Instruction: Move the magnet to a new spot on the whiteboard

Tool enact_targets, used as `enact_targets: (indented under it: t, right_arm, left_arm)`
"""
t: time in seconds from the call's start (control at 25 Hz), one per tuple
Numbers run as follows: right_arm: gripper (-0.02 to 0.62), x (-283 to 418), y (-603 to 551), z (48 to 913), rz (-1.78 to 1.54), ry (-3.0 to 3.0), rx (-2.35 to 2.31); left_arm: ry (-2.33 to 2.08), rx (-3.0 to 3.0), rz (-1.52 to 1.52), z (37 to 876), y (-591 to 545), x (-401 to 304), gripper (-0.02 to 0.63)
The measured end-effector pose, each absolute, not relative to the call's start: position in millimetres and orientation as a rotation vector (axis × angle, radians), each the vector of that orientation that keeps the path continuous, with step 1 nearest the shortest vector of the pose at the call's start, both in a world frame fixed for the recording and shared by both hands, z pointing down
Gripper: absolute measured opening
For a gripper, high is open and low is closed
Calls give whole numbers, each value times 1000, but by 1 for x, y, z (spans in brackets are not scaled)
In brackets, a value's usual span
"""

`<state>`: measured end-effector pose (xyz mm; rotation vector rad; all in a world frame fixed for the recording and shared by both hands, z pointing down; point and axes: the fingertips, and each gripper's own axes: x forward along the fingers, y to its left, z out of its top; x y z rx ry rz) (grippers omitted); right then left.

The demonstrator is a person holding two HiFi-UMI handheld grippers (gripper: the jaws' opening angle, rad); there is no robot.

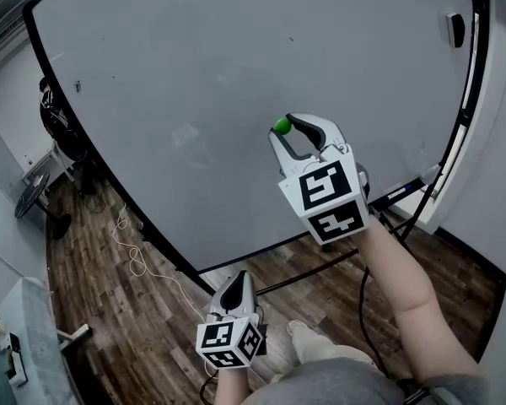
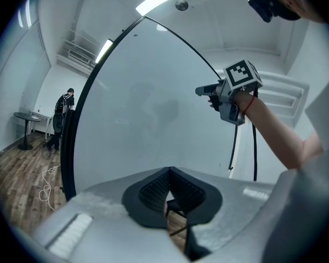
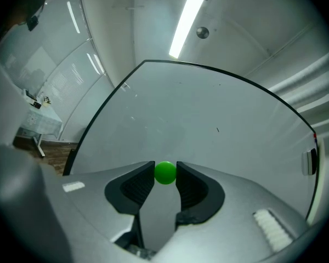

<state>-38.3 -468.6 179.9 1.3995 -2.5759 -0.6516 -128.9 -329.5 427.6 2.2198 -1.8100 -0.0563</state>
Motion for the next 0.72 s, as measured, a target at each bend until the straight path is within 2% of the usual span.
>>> enact_targets:
  t: [0.72]
  right_arm:
    - [121, -30, -387, 250, -539, -2633, 1353]
  left_arm:
    - [-1897, 2181, -68, 426, -281, -136, 5]
